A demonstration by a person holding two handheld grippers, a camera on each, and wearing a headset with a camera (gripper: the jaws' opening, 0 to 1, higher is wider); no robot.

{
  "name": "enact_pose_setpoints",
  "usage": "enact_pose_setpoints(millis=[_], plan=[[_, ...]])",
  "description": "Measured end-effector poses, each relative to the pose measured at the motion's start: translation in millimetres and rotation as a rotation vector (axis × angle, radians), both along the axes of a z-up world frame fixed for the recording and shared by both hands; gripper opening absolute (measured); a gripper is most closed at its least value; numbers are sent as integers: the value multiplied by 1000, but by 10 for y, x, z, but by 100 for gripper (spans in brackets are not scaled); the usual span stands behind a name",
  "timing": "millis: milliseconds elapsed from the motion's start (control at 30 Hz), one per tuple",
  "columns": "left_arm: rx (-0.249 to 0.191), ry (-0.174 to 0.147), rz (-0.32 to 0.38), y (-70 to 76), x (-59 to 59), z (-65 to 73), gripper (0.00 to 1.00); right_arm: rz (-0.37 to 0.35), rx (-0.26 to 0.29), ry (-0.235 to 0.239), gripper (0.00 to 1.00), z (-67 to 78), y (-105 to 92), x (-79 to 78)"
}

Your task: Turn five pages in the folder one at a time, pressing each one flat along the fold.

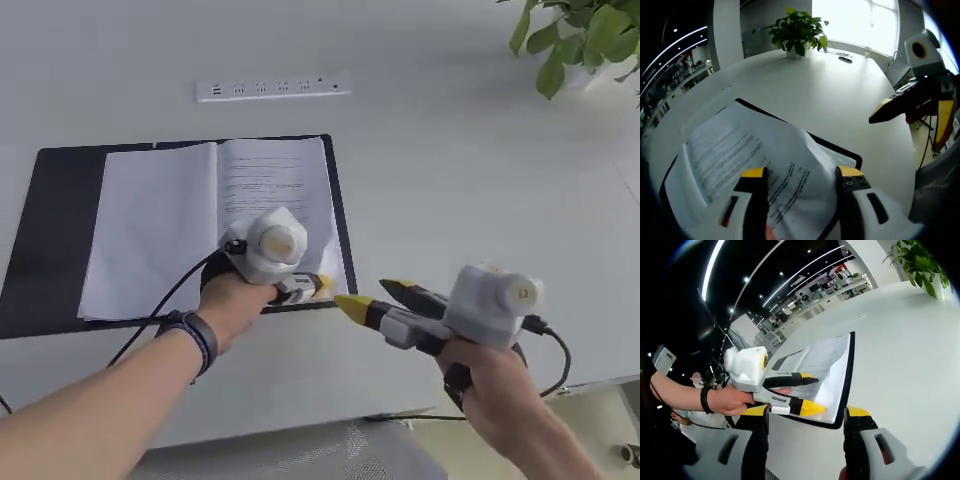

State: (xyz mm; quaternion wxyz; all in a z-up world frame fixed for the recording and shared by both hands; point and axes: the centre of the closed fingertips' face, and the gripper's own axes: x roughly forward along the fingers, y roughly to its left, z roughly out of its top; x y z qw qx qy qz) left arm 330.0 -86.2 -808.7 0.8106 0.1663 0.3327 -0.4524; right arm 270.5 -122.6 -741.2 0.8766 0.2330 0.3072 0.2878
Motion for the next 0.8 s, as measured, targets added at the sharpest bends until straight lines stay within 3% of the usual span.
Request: enact_pose_setpoints(millis=[333,433,633,667,700,800], plan=[[-8,5,13,7,1,9,54,-9,109,43,51,-145,208,594],[-10,9,14,7,1,10,54,-31,166,91,49,-194,259,671],[-8,15,18,20,-6,15,54,-52,223,104,39,-202,310,807],[-6,14,16,20,-4,13,54,-71,245,152,37,-268,305,805],[-5,14,15,19,-4,11,54,-81,274,171,36,-299,301,817],[-5,17,17,19,-5,10,54,-99,320,189,31,-309,280,818]])
